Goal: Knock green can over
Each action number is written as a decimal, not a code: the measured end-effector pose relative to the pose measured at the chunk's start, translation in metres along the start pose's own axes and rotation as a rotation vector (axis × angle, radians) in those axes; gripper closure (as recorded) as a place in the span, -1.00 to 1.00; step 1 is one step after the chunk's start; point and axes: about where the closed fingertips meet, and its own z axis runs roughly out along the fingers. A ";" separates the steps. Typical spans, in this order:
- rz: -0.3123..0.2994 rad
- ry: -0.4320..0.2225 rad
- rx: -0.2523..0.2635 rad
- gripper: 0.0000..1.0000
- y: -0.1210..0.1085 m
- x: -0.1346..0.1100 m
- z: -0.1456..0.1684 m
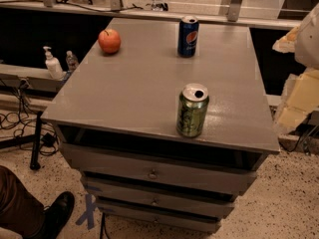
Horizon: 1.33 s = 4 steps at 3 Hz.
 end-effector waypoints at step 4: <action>0.242 -0.615 0.025 -1.00 0.004 -0.021 0.092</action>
Offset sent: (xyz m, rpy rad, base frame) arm 0.0058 0.0445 -0.0660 0.5420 -0.0887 -0.0716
